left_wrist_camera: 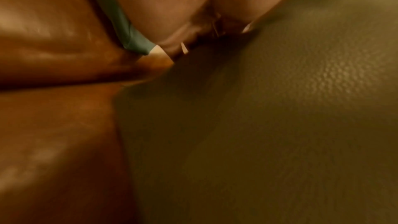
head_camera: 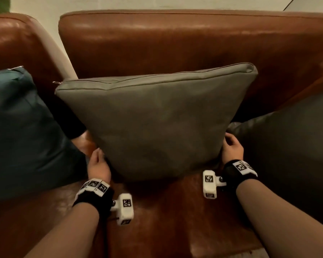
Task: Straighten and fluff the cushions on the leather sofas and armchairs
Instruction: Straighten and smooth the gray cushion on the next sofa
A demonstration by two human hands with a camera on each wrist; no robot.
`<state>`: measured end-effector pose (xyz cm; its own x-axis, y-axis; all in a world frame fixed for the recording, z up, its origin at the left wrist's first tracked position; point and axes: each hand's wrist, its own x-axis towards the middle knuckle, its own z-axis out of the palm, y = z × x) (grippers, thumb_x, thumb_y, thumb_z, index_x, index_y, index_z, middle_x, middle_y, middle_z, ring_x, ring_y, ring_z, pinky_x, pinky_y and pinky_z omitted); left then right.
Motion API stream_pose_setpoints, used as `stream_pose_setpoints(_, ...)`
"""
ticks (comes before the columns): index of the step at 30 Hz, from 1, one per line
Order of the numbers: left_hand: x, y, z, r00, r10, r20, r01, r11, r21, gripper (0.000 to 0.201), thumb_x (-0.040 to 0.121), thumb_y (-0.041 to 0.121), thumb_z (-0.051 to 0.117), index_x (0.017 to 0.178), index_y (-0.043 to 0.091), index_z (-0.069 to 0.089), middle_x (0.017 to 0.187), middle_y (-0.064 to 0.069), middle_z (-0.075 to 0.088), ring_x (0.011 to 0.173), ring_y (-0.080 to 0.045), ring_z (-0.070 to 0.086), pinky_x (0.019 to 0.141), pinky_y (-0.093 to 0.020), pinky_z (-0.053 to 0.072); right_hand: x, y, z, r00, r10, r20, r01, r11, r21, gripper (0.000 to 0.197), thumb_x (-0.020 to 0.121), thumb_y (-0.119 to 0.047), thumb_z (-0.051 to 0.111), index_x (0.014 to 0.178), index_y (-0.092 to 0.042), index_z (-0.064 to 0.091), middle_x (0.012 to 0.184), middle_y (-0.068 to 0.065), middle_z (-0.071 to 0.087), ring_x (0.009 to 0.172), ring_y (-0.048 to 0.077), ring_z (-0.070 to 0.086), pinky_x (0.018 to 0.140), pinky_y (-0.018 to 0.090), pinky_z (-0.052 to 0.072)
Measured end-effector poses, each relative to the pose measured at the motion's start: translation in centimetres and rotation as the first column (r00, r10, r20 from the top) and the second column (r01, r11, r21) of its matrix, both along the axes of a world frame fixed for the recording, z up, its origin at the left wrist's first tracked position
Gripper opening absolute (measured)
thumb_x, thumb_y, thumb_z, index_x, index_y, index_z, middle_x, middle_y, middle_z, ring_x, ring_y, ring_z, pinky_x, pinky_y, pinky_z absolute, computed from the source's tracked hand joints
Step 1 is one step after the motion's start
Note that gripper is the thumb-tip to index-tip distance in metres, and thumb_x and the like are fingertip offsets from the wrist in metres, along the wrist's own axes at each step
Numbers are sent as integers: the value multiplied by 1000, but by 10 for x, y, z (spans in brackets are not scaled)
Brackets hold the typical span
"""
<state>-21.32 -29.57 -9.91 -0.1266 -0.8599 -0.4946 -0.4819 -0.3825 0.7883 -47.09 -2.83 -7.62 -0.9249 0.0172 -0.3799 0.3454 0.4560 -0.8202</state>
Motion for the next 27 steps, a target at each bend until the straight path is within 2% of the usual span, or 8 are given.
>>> stream_pose_setpoints(3, -10, -8, -4, 990, 134, -42, -137, 989, -58, 22, 99, 16, 50, 112, 6, 64, 101, -11, 60, 97, -17, 52, 69, -7, 39, -16, -2, 10, 992, -47, -116, 53, 997, 55, 14, 94, -24, 61, 99, -12, 68, 98, 5, 67, 93, 19, 62, 74, 14, 47)
stream_pose_setpoints(5, -16, -10, -1, 976, 203, -74, -210, 974, -90, 24, 98, 16, 52, 112, 2, 65, 97, -8, 58, 93, -14, 50, 63, -2, 37, -21, 2, 19, 987, -32, -158, 45, 996, 75, 13, 95, -23, 59, 97, -13, 66, 96, 4, 66, 89, 14, 59, 74, 19, 47)
stream_pose_setpoints(12, 8, 7, -13, 992, 107, -71, -102, 993, 65, 34, 102, 27, 41, 131, 22, 58, 132, -2, 59, 126, -19, 52, 111, -33, 37, 6, 6, 5, 990, -131, 44, 132, 991, -9, 8, 89, -41, 64, 97, -41, 67, 114, -1, 68, 107, 17, 63, 95, 38, 52)
stream_pose_setpoints(15, 6, 12, -13, 993, 117, -5, -115, 985, 125, 35, 103, 14, 38, 133, 10, 55, 135, -9, 56, 130, -25, 48, 92, -17, 34, 7, -3, 1, 997, -57, 55, 51, 993, 104, 26, 94, -33, 61, 116, -21, 67, 111, 3, 68, 103, 18, 62, 90, 33, 49)
stream_pose_setpoints(18, 2, 8, -10, 975, 221, -1, -221, 974, 49, 29, 95, 16, 57, 123, 10, 64, 115, -11, 65, 114, -22, 59, 89, -23, 41, -2, -1, 2, 996, -77, -34, 81, 985, 149, 24, 97, -28, 56, 112, -13, 68, 104, 5, 66, 97, 16, 59, 82, 26, 41)
stream_pose_setpoints(22, 1, 4, -10, 959, 283, -14, -283, 959, -14, 31, 94, 17, 59, 123, 7, 64, 122, -14, 65, 103, -12, 56, 90, -19, 41, 4, 7, 6, 991, -122, -47, 127, 984, 124, 25, 101, -30, 48, 108, -16, 67, 100, 1, 63, 99, 19, 59, 82, 27, 40)
stream_pose_setpoints(25, 14, 10, -16, 985, 147, 89, -151, 987, 48, 38, 101, 28, 43, 133, 10, 55, 135, -13, 57, 120, -23, 53, 100, -29, 40, 11, 15, -3, 978, -176, 115, 173, 984, 31, 32, 102, -42, 38, 126, -31, 57, 123, -3, 60, 115, 18, 55, 100, 37, 43)
stream_pose_setpoints(27, 24, 20, -24, 982, 16, 186, -49, 984, 174, 43, 103, 29, 33, 140, 11, 47, 142, -12, 50, 131, -30, 47, 106, -35, 37, 19, 19, -10, 978, -66, 197, 51, 995, 80, 38, 101, -43, 41, 136, -35, 51, 130, -4, 55, 121, 18, 50, 104, 35, 39)
